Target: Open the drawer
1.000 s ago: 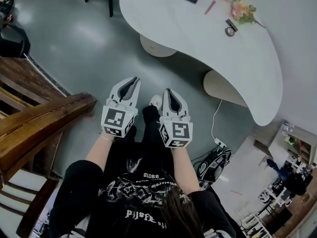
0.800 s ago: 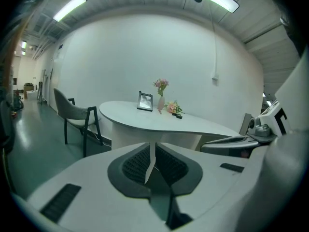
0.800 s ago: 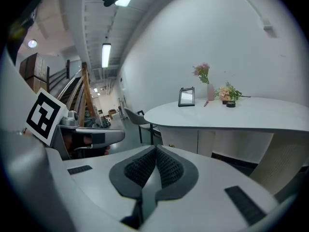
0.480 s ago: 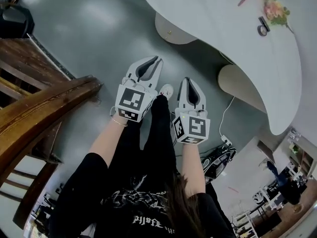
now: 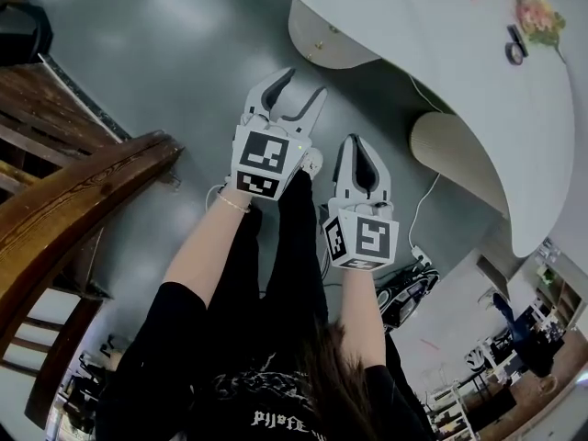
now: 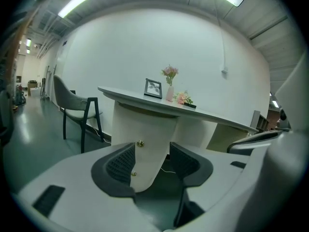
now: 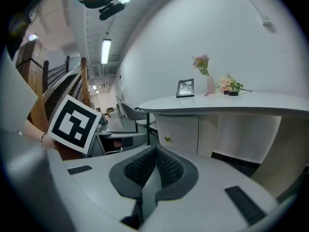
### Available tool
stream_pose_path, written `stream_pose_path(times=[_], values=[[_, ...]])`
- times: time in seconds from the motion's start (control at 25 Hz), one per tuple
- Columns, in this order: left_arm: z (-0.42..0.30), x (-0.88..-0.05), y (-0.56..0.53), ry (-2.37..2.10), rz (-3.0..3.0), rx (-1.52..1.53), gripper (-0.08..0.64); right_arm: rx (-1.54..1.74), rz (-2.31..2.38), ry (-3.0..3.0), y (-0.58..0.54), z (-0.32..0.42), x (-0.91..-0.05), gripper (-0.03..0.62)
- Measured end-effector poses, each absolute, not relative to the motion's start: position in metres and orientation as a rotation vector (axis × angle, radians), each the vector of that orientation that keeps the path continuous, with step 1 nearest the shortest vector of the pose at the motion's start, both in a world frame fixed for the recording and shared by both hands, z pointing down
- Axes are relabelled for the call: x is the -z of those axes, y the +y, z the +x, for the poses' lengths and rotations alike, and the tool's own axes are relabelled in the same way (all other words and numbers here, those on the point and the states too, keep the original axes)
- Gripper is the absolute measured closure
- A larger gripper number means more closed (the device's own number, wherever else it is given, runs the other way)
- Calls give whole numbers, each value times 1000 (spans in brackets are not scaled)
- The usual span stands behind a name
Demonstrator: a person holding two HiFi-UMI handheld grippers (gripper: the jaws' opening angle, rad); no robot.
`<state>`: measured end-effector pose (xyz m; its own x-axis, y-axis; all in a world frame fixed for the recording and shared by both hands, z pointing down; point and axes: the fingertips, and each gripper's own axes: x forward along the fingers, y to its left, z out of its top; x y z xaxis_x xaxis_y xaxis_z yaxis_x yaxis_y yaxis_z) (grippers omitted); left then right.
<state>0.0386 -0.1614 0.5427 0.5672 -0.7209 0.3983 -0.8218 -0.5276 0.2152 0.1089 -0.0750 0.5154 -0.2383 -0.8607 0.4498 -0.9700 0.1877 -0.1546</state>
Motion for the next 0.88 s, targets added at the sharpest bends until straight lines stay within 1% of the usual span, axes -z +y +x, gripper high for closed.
stream_pose_path(times=[0.24, 0.88], values=[[48, -564, -184, -1261, 2422, -327, 339, -605, 1758, -2200, -92, 115, -534, 566], [79, -625, -245, -1290, 2445, -420, 340, -605, 1684, -2222, -135, 117, -562, 566]])
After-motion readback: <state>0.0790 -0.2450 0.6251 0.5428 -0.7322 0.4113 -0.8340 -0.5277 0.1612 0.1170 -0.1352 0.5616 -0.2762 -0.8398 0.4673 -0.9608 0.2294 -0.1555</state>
